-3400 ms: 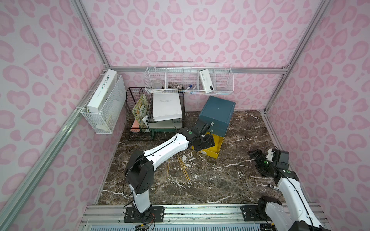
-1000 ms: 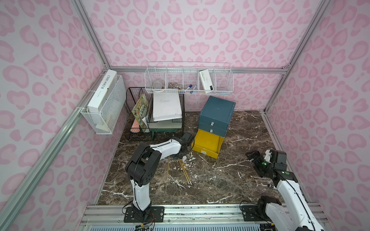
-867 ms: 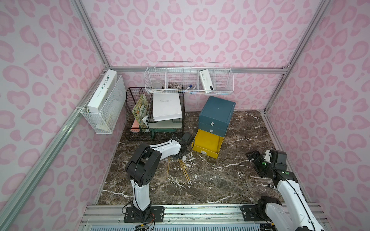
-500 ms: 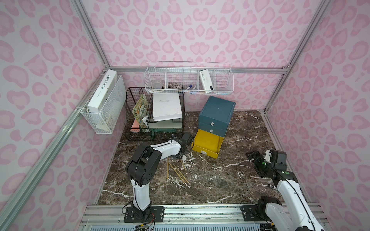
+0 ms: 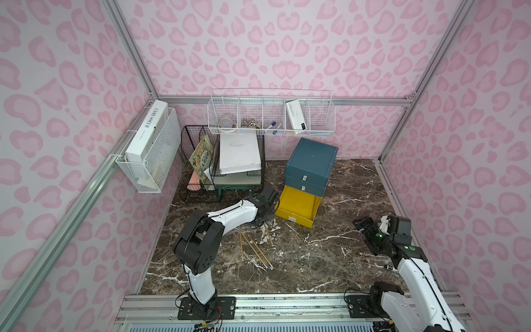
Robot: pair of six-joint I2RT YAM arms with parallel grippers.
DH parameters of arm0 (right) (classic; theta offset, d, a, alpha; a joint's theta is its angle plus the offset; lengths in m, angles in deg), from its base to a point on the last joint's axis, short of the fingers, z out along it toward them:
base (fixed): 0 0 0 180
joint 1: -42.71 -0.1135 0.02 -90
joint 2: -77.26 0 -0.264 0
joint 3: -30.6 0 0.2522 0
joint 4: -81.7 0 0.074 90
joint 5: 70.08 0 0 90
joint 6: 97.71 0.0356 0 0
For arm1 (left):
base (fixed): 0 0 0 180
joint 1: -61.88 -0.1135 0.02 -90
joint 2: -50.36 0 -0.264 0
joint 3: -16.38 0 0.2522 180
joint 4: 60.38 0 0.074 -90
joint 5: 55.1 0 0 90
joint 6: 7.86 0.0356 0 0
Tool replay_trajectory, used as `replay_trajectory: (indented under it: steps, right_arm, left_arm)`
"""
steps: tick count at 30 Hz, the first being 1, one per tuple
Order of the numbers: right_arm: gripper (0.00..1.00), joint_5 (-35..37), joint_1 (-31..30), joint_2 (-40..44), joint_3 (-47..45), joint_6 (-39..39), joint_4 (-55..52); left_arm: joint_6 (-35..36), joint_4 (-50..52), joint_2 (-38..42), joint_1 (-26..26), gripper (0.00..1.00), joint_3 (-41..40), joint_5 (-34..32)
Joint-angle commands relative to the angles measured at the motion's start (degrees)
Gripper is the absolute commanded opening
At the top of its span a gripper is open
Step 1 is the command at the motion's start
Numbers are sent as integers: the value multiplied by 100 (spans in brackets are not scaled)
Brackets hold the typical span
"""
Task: Please place the pencils in the drawer according to their color
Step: Pick up the pencil from the center of the board, then place the pencil in the drawer.
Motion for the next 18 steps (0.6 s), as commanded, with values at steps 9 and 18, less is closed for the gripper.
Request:
replay_trajectory:
  steps: [9,18]
  right_arm:
    - [100,20,1,-31,-39,-42,74]
    - [100,20,1,49,-80,-9,63]
  left_arm:
    - [-189,205,1064,327,0,-181,456]
    - [-449,-85,297,616,0,1027,464]
